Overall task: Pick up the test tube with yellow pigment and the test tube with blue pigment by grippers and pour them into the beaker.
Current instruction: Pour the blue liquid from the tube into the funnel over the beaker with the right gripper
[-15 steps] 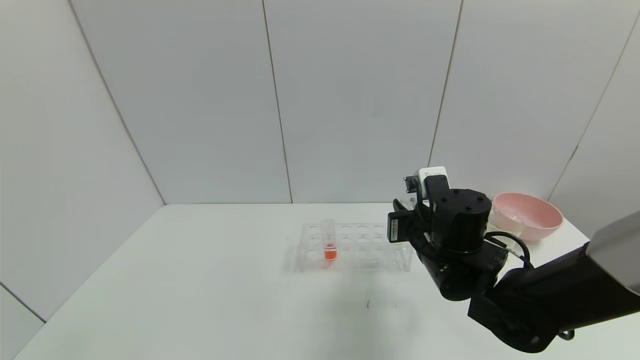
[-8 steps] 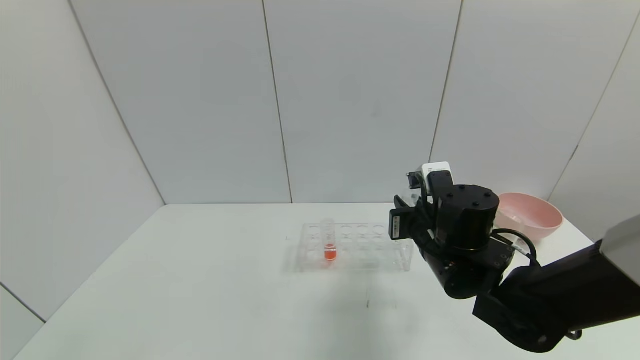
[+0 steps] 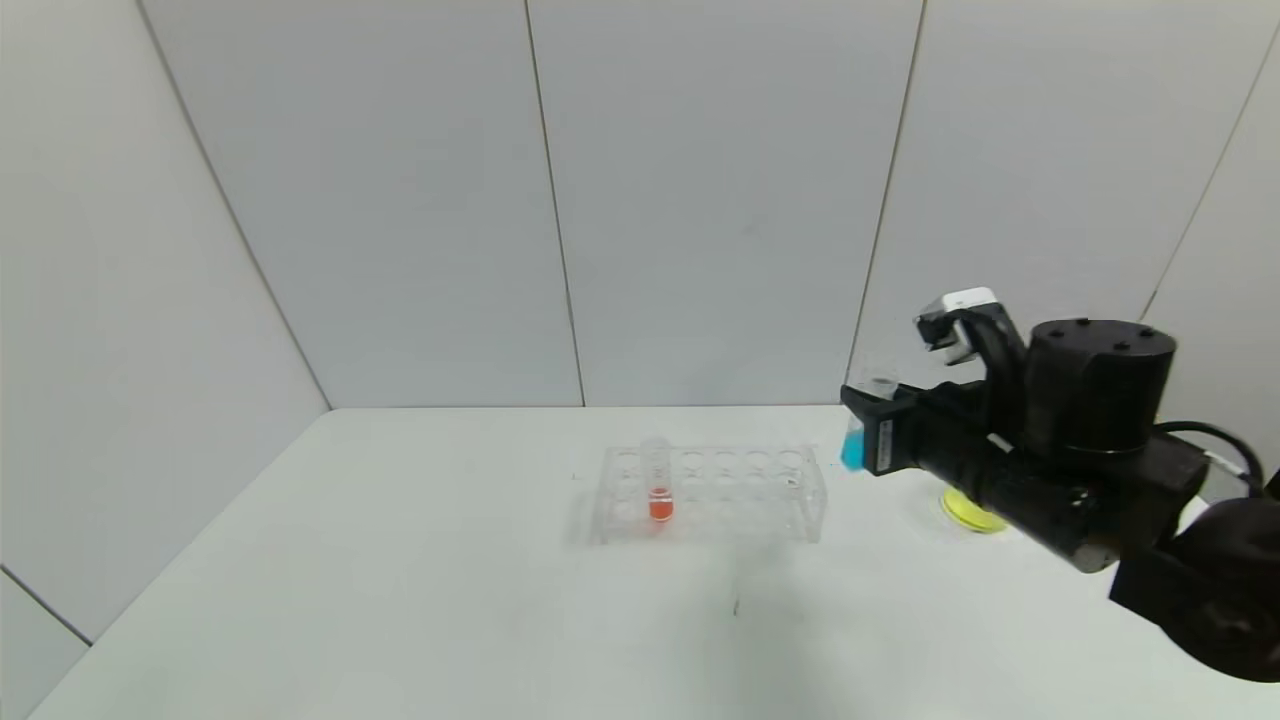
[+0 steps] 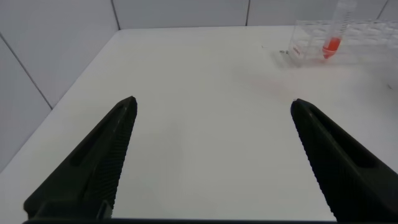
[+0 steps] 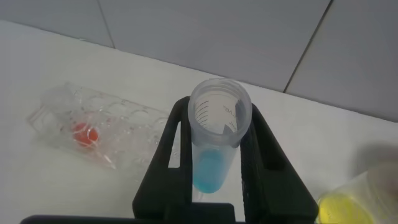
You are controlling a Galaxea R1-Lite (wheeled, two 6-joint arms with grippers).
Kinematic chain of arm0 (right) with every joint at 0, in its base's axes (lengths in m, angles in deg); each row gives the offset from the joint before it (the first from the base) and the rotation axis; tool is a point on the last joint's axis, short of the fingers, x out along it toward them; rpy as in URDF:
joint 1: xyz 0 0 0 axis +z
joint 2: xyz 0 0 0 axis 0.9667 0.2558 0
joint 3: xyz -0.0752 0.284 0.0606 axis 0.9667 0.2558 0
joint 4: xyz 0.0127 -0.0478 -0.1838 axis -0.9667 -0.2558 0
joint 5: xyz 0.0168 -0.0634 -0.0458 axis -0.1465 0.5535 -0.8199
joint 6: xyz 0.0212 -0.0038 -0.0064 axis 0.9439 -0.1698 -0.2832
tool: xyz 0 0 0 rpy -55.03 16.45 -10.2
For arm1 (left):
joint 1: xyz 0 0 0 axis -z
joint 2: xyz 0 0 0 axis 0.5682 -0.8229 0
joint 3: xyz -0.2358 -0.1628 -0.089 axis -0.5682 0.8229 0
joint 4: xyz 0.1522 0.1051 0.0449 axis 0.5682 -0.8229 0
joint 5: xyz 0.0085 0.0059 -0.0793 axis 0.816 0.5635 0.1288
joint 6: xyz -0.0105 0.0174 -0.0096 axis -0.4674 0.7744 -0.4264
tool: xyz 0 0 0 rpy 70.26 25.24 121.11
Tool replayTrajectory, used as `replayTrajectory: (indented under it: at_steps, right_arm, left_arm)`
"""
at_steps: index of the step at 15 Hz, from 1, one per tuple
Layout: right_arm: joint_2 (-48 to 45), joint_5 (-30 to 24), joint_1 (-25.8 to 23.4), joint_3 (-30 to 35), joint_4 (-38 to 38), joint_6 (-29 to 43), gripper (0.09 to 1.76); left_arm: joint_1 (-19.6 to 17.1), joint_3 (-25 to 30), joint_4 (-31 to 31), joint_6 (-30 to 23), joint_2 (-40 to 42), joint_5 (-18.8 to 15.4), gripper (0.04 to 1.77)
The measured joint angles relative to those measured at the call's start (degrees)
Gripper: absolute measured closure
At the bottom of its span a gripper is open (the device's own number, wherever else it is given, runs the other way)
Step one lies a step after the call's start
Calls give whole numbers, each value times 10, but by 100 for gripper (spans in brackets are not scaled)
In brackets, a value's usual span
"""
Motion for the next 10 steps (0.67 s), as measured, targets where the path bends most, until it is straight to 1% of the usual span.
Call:
replayTrajectory:
  at_steps: [2, 3, 5, 6, 8, 10]
  right_arm:
    - [-49, -116, -68, 25, -37, -6, 135]
    - [-75, -181, -110, 35, -62, -16, 135]
    - [-115, -297, -191, 45, -116, -47, 135]
    - [-132, -356, -237, 45, -148, -73, 135]
    - [-153, -444, -317, 38, -214, -142, 135]
    - [-158, -499, -387, 12, -305, -227, 135]
  left_arm:
    - [0, 0, 0, 0, 0, 0, 5]
    - [0, 0, 0, 0, 0, 0, 5]
    - [0, 0, 0, 0, 0, 0, 5]
    - [0, 0, 0, 0, 0, 0, 5]
    - [0, 0, 0, 0, 0, 0, 5]
    - [0, 0, 0, 0, 0, 0, 5]
